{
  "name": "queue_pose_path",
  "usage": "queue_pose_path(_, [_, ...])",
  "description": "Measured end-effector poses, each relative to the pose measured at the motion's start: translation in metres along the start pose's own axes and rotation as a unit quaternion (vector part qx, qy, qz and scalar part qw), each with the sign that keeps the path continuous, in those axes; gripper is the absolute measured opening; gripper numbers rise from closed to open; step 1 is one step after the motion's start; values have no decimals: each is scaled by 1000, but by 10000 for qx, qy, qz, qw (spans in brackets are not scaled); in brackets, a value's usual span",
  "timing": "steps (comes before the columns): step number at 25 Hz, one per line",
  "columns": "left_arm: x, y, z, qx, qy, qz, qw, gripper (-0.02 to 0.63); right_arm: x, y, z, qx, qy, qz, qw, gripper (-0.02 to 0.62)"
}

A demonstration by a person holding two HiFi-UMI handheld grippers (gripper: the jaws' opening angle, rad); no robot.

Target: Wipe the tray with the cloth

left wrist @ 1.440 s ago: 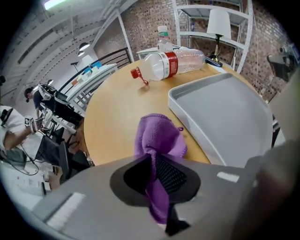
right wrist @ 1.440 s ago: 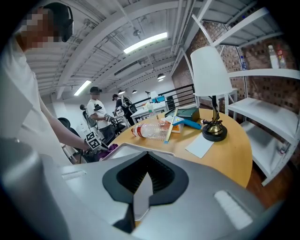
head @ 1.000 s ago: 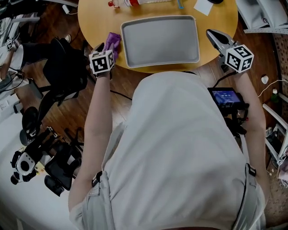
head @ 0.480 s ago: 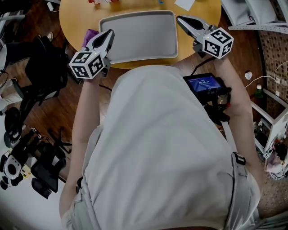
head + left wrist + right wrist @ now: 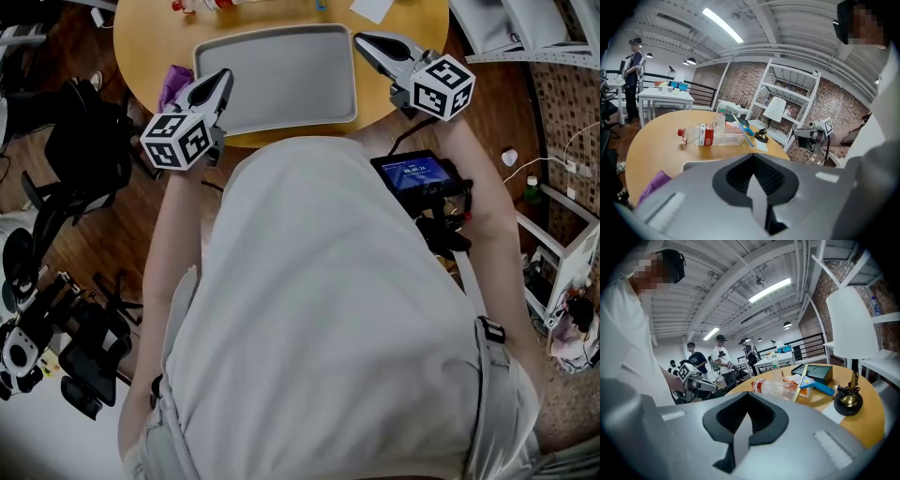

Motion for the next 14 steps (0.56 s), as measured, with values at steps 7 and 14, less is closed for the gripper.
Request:
queue_pose_path(7, [-12,-2,-2,-29,-68,36,10000,0,5,-5,-6,-25,-27,-24,10000,2])
queue_pose_path(14, [-10,-2,-9,7,104,-17,9999,0,11,-4,-9,-37,-16,-22,10000,2])
Point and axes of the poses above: the fingertips, and each gripper's own axes: z forward along the fingers, x to its left, y out of its top, the point moved 9 cm from there along -z, backward along the fingers, and after that the axes turned 15 degrees about y, right-handed, at the moved point
